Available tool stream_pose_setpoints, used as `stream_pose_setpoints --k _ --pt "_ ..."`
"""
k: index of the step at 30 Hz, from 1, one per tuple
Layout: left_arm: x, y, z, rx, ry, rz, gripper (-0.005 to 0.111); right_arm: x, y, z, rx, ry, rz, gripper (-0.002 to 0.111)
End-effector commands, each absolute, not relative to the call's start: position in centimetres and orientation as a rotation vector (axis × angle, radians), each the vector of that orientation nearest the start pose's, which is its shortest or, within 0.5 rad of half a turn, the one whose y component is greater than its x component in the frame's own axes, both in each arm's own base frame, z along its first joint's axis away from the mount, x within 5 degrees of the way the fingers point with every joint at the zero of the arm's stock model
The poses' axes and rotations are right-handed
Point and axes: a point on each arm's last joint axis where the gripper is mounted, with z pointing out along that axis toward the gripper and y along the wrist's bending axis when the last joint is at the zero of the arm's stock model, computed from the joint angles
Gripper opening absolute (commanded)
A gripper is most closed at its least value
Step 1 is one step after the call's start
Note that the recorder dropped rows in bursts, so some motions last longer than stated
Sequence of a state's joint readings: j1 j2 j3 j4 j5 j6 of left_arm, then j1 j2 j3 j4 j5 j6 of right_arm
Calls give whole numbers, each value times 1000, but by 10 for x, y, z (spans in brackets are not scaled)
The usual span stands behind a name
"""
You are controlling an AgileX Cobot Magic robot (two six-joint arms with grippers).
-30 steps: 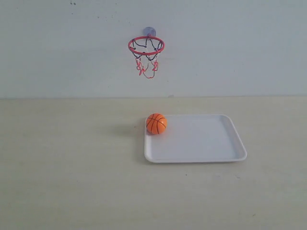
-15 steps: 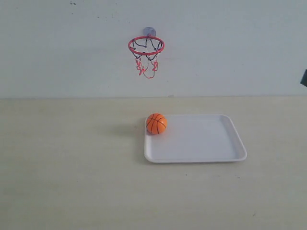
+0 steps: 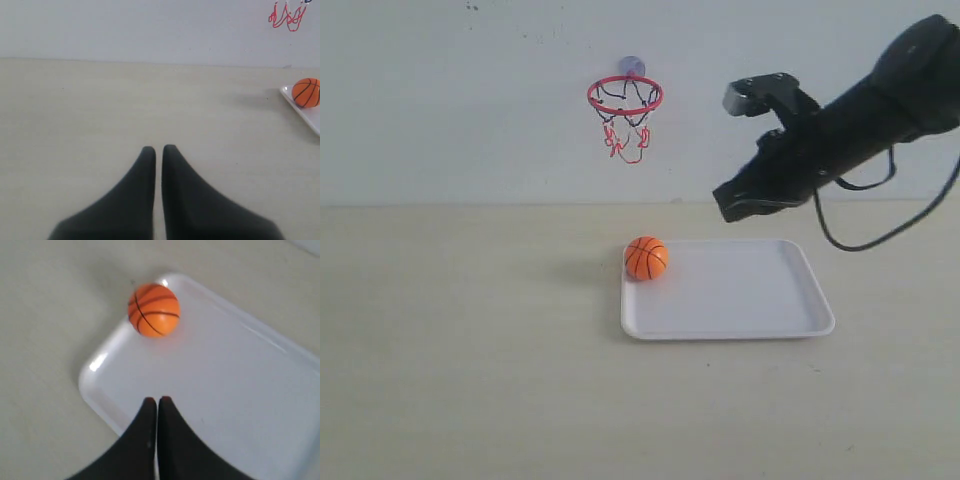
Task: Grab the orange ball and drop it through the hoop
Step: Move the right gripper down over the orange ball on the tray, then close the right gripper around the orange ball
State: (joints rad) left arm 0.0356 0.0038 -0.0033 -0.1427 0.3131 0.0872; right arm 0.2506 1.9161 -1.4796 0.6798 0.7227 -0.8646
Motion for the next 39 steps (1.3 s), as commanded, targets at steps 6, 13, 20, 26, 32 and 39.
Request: stream_pose_setpoints --k 6,13,20,26,32,39 --pt "54 -2 186 -56 1786 -59 4 429 212 212 -808 2233 516 70" --pt "54 -2 186 -56 1786 -59 4 439 220 184 -574 2302 532 71" --pt "54 -2 186 -56 1786 -59 4 444 221 164 -471 2352 549 72" --pt "54 -2 186 -56 1786 -59 4 448 222 153 -436 2363 552 72" --pt "54 -2 186 -56 1786 -59 4 454 227 147 -421 2371 579 72" --pt "54 -2 186 -56 1786 -59 4 457 230 140 -419 2384 596 72"
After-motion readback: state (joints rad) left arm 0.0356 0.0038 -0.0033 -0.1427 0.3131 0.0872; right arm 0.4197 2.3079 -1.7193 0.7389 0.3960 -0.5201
